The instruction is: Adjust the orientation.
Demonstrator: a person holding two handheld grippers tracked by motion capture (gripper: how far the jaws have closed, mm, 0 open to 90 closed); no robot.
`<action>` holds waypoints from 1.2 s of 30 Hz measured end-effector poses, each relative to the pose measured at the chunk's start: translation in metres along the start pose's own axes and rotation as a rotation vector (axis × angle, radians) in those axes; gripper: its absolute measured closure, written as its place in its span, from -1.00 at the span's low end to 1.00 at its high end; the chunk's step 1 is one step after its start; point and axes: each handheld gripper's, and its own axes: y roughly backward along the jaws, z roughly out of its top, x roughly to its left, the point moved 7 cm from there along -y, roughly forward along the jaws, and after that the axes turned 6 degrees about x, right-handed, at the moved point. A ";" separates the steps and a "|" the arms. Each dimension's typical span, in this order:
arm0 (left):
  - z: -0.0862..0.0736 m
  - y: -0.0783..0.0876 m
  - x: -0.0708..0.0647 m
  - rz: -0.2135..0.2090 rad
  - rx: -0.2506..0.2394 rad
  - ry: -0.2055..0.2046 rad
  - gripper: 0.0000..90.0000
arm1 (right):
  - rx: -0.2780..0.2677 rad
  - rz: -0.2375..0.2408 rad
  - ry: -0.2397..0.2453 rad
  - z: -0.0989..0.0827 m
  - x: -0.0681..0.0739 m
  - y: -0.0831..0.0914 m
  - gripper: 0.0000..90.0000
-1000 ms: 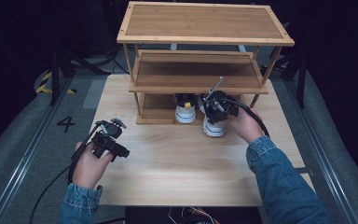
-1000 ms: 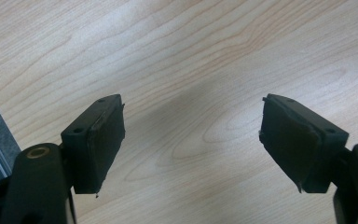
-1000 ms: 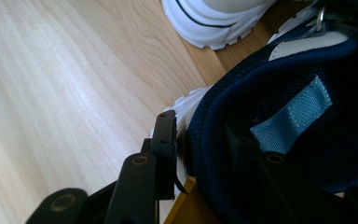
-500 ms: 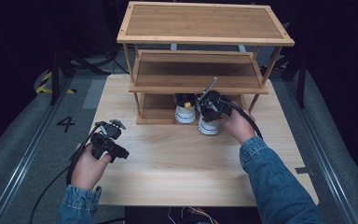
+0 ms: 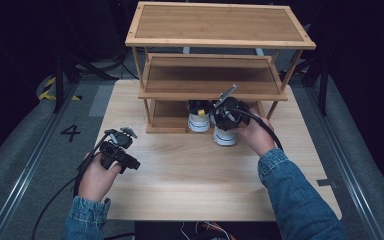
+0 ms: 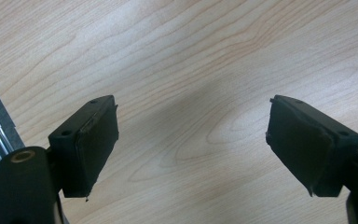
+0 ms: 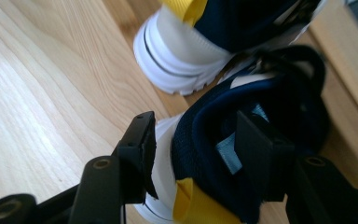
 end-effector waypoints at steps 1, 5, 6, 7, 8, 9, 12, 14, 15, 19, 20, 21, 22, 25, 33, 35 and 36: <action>0.000 0.000 -0.001 -0.004 0.003 0.005 -0.62 | -0.023 -0.004 -0.006 -0.001 0.000 0.006 0.07; 0.005 -0.001 -0.001 -0.002 0.002 -0.010 -0.62 | -0.078 -0.010 -0.033 -0.008 0.006 0.028 0.09; 0.006 -0.001 -0.002 -0.003 0.007 -0.003 -0.62 | -0.093 -0.008 -0.047 -0.011 0.008 0.033 0.12; 0.008 -0.001 -0.003 -0.002 0.004 -0.006 -0.62 | -0.100 -0.006 -0.058 -0.014 0.008 0.037 0.14; 0.010 -0.002 -0.003 0.000 0.001 -0.017 -0.62 | -0.111 0.003 -0.075 -0.017 0.010 0.042 0.16; 0.011 -0.002 -0.003 0.007 0.000 -0.021 -0.62 | -0.117 0.000 -0.082 -0.022 0.010 0.048 0.21; 0.016 -0.003 -0.005 0.009 0.002 -0.028 -0.62 | -0.133 0.001 -0.105 -0.035 0.015 0.058 0.29; 0.018 -0.003 -0.006 0.012 0.010 -0.040 -0.62 | -0.125 0.001 -0.134 -0.044 0.017 0.059 0.38; 0.019 -0.004 -0.008 0.008 0.010 -0.038 -0.62 | -0.118 0.019 -0.146 -0.051 0.021 0.055 0.45; 0.022 -0.004 -0.009 0.007 0.017 -0.049 -0.62 | -0.092 0.041 -0.158 -0.057 0.027 0.044 0.59; 0.022 -0.004 -0.009 0.012 0.014 -0.050 -0.62 | -0.082 0.045 -0.155 -0.058 0.029 0.036 0.64; 0.023 -0.004 -0.010 0.009 0.013 -0.048 -0.62 | -0.068 0.051 -0.163 -0.059 0.030 0.030 0.66; 0.023 -0.004 -0.010 0.008 0.012 -0.048 -0.62 | -0.056 0.057 -0.167 -0.060 0.031 0.024 0.68; 0.022 -0.004 -0.008 0.014 0.014 -0.053 -0.62 | -0.030 0.030 -0.168 -0.060 0.031 0.010 0.76; 0.017 -0.003 -0.005 0.014 0.010 -0.035 -0.62 | -0.035 0.009 -0.191 -0.057 0.022 -0.009 0.87; 0.015 -0.004 -0.004 0.014 0.003 -0.026 -0.62 | -0.045 0.020 -0.196 -0.057 0.021 -0.009 0.92; 0.014 -0.003 -0.004 0.014 0.010 -0.022 -0.62 | -0.049 0.025 -0.198 -0.057 0.019 -0.010 0.94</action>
